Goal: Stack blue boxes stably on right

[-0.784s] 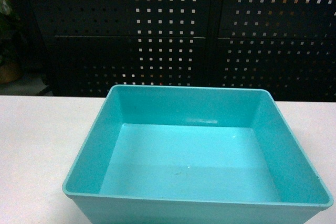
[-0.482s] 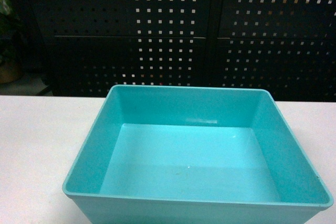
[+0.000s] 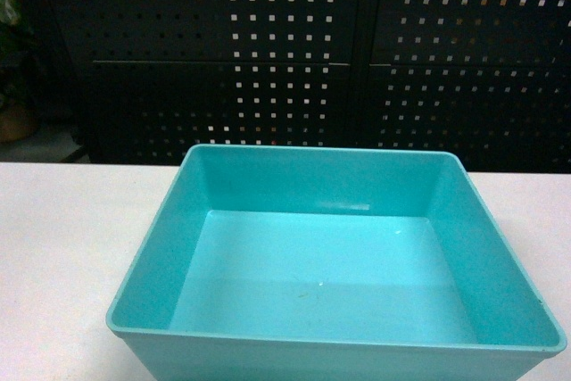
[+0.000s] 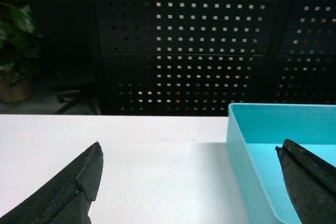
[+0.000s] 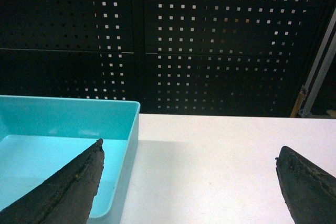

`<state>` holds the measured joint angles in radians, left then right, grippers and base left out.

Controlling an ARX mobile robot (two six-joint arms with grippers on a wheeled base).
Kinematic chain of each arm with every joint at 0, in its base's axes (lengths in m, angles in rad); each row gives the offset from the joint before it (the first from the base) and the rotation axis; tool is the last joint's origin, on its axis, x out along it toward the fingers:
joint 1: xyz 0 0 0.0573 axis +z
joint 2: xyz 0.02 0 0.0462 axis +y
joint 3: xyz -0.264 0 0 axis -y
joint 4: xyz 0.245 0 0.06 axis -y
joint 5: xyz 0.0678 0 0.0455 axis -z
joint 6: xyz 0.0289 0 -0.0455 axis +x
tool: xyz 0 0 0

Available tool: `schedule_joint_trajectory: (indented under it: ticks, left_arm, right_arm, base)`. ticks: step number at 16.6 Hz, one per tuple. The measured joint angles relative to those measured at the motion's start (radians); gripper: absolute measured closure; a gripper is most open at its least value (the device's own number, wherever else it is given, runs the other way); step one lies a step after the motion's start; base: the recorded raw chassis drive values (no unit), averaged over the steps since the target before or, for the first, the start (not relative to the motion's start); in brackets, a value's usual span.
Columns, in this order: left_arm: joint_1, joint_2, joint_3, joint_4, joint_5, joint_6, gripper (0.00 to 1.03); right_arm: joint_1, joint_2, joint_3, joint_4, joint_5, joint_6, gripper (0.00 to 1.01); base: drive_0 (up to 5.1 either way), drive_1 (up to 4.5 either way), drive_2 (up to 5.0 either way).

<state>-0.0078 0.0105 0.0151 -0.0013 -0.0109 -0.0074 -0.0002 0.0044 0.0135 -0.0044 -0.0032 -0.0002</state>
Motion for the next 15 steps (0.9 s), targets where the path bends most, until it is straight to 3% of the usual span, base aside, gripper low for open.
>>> schedule_joint_trajectory:
  ticks: [1, 2, 3, 4, 5, 6, 7, 9, 11, 13, 15]
  left_arm:
    - [-0.096, 0.011, -0.001, 0.049, -0.121, 0.018, 0.05]
    - [-0.262, 0.049, -0.002, 0.109, -0.233, 0.028, 0.05]
    - [-0.432, 0.150, -0.002, 0.201, -0.372, 0.048, 0.05]
    - [-0.516, 0.296, -0.001, 0.372, -0.452, 0.067, 0.05]
    - [-0.511, 0.468, 0.001, 0.546, -0.453, 0.090, 0.05]
    - [-0.493, 0.611, 0.011, 0.673, -0.441, 0.104, 0.05]
    - [-0.469, 0.734, 0.040, 0.761, -0.435, 0.122, 0.05]
    - [-0.441, 0.725, 0.076, 0.717, -0.422, 0.148, 0.05]
    - [-0.364, 0.688, 0.129, 0.593, -0.360, 0.147, 0.05]
    - [-0.250, 0.681, 0.176, 0.478, -0.219, 0.146, 0.05]
    - [-0.144, 0.761, 0.270, 0.421, -0.081, 0.146, 0.05]
  right_arm:
    - [-0.008, 0.000, 0.000, 0.001, -0.010, 0.000, 0.03]
    - [-0.082, 0.000, -0.002, 0.008, -0.100, -0.001, 0.03]
    - [-0.209, 0.013, -0.003, 0.065, -0.201, -0.006, 0.03]
    - [-0.310, 0.095, -0.005, 0.190, -0.298, -0.012, 0.03]
    - [-0.363, 0.239, -0.005, 0.329, -0.358, -0.016, 0.03]
    - [-0.364, 0.369, -0.003, 0.462, -0.369, -0.016, 0.03]
    - [-0.333, 0.498, 0.000, 0.588, -0.369, -0.016, 0.03]
    - [-0.277, 0.652, 0.019, 0.629, -0.372, -0.016, 0.03]
    - [-0.213, 0.695, 0.085, 0.569, -0.348, -0.020, 0.03]
    - [-0.123, 0.713, 0.132, 0.533, -0.310, -0.038, 0.03]
    - [-0.077, 0.782, 0.198, 0.526, -0.259, -0.050, 0.03]
  base:
    - [0.0, 0.00, 0.0]
    - [0.0, 0.00, 0.0]
    - [0.0, 0.00, 0.0]
    - [0.0, 0.00, 0.0]
    - [0.0, 0.00, 0.0]
    - [0.0, 0.00, 0.0]
    - [0.0, 0.00, 0.0]
    - [0.0, 0.00, 0.0]
    - [0.0, 0.00, 0.0]
    - [0.0, 0.00, 0.0]
    - [0.0, 0.00, 0.0]
